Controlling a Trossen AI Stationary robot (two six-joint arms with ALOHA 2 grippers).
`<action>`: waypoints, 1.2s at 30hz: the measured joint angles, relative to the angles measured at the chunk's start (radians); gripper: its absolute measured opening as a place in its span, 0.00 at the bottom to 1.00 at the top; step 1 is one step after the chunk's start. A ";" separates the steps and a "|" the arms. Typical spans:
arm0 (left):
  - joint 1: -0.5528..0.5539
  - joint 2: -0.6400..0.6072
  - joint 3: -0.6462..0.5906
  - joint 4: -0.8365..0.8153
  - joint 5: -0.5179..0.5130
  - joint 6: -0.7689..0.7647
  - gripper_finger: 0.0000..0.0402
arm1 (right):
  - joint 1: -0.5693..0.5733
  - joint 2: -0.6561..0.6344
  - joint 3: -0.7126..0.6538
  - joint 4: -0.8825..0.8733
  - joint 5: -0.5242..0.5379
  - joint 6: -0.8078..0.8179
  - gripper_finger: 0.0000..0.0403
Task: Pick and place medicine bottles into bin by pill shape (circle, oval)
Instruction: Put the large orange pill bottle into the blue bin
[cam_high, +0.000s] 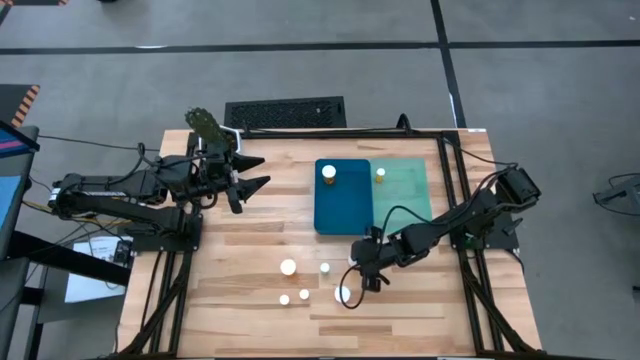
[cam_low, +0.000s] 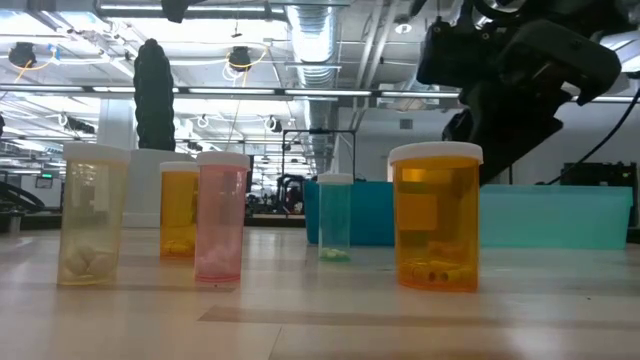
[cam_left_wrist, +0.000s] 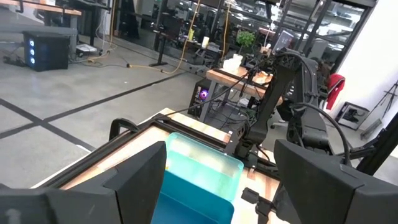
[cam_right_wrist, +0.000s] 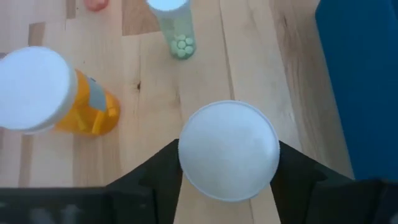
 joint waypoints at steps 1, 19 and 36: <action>0.000 0.000 0.000 0.000 0.000 0.000 0.72 | 0.000 0.000 0.001 0.002 0.000 0.000 0.50; 0.000 0.000 0.000 -0.009 0.000 0.000 0.72 | -0.066 -0.063 0.130 -0.078 0.001 -0.114 0.51; 0.000 0.000 0.000 -0.019 -0.002 0.041 0.72 | -0.531 -0.305 0.137 -0.209 0.108 -0.331 0.54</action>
